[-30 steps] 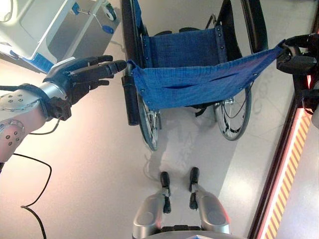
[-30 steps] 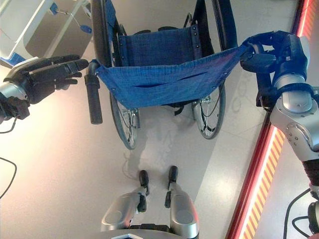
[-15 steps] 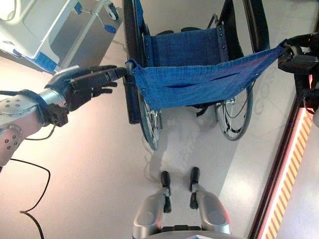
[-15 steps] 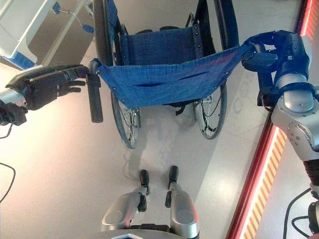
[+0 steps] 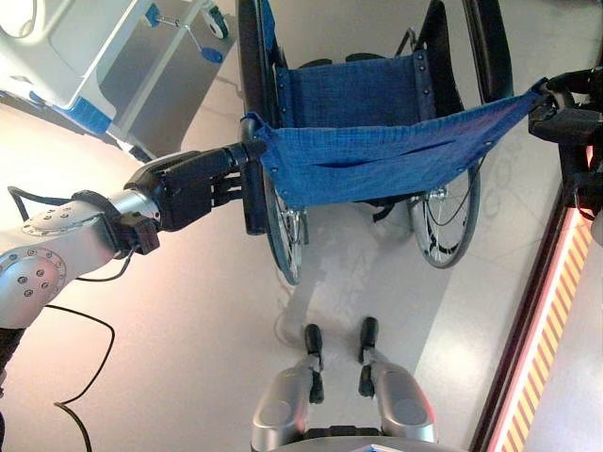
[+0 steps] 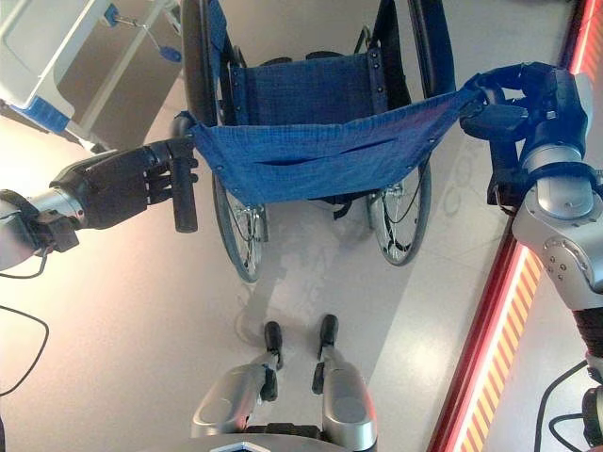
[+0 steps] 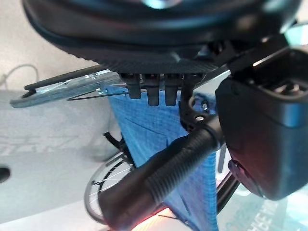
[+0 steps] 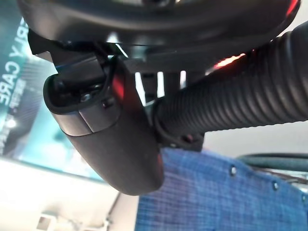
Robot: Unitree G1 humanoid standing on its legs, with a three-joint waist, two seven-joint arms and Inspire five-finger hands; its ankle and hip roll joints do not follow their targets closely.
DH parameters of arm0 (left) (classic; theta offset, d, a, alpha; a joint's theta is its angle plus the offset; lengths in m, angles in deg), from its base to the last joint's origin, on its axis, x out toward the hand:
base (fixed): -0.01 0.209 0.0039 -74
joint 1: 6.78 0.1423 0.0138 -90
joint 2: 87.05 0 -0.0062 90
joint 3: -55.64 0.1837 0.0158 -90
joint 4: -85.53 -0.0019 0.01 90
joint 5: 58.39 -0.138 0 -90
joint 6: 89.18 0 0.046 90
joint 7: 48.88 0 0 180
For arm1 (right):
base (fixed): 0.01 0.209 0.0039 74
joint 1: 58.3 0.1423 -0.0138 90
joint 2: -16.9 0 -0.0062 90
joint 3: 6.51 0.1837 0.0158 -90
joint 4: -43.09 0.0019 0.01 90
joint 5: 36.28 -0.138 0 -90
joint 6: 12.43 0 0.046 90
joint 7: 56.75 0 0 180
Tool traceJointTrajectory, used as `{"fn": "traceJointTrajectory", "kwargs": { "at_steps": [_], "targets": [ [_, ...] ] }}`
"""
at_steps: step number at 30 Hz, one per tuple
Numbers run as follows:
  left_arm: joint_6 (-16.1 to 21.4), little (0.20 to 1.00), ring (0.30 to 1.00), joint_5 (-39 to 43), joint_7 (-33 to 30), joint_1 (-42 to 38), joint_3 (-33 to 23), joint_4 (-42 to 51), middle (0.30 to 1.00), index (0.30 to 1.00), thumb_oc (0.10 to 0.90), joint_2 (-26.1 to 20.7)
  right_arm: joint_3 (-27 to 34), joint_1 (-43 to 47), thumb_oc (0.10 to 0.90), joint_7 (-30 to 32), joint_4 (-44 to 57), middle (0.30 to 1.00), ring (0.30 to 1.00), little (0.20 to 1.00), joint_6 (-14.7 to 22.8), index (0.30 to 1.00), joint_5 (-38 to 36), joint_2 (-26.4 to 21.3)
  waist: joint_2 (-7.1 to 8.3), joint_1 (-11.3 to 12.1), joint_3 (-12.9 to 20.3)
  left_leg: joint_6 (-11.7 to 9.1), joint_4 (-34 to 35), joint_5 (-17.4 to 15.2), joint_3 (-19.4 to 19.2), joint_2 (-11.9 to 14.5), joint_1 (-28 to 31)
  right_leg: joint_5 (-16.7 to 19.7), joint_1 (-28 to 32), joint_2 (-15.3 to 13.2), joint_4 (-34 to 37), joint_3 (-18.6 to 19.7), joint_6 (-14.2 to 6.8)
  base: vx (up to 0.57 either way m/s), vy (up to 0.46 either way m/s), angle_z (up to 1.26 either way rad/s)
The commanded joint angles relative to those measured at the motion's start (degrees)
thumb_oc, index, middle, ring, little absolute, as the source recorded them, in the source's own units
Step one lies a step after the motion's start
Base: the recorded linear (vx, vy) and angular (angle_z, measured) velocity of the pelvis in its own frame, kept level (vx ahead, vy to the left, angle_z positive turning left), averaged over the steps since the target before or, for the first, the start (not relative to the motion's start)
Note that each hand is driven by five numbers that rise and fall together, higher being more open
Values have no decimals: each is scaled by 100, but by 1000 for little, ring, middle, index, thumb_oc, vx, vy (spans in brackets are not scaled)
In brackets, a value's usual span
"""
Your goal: Push the wheelchair next to the bed
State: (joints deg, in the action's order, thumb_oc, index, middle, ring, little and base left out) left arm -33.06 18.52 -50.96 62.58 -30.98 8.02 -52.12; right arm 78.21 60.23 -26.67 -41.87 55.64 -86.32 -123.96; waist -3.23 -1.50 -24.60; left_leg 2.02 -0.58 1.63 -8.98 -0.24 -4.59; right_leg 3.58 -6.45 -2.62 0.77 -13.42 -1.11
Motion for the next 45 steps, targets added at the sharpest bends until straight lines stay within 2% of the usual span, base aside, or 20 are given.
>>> {"fn": "traceJointTrajectory", "kwargs": {
  "at_steps": [1,11,16,25,34,39,40,41,45],
  "targets": [
    [758,900,900,341,-187,178,-762,332,900,900,800,64,41,-26,400,-49,986,300,300,300,648,300,-695,330,24,77,622,-415,-94,87,-188,110,-118,-78,146,-379,-143,84,-391,0,0,0],
    [1002,900,900,753,-111,-260,-384,778,900,900,800,152,-199,264,400,12,923,300,300,300,547,300,-792,322,32,33,622,-427,-83,84,-245,130,-109,-47,117,-360,-116,135,-387,0,0,0],
    [475,900,900,965,-415,-527,-48,763,900,900,800,226,-368,393,400,29,813,300,300,300,612,300,-731,381,44,-27,610,-425,-81,87,-286,149,-107,-29,88,-325,-107,199,-388,0,0,0],
    [-400,900,900,955,-250,-605,573,453,900,900,800,64,-698,600,400,80,665,300,300,300,822,300,-920,197,20,-99,552,-409,-74,128,-325,170,-98,23,73,-285,-89,268,-403,0,0,0],
    [-351,900,900,934,55,-866,1089,379,900,900,800,-7,-1016,780,400,30,453,300,300,300,980,300,-949,171,2,-136,554,-404,-36,146,-354,178,-52,46,95,-279,-65,294,-412,2,3,-2],
    [-12,900,900,956,-26,-1149,1390,372,900,900,800,52,-1156,836,400,51,376,300,300,300,1004,300,-950,219,2,-166,574,-398,-46,134,-358,175,-39,40,101,-280,-70,314,-408,13,2,0],
    [63,512,512,982,-95,-1182,1409,377,512,512,541,68,-1159,825,400,48,364,300,300,300,1006,300,-936,238,2,-166,574,-399,-49,131,-359,177,-38,38,105,-281,-70,314,-408,39,9,0],
    [180,300,300,1032,-213,-1210,1406,394,300,300,400,103,-1155,812,400,36,347,300,300,300,993,300,-904,273,2,-168,574,-400,-54,129,-362,180,-35,34,109,-281,-73,314,-405,0,0,0],
    [517,300,300,1027,-527,-1258,1312,429,300,300,400,198,-1132,809,400,28,360,300,300,300,933,300,-859,328,7,-178,571,-395,-55,124,-352,167,-30,22,108,-270,-85,337,-390,8,4,0]
  ]
}}
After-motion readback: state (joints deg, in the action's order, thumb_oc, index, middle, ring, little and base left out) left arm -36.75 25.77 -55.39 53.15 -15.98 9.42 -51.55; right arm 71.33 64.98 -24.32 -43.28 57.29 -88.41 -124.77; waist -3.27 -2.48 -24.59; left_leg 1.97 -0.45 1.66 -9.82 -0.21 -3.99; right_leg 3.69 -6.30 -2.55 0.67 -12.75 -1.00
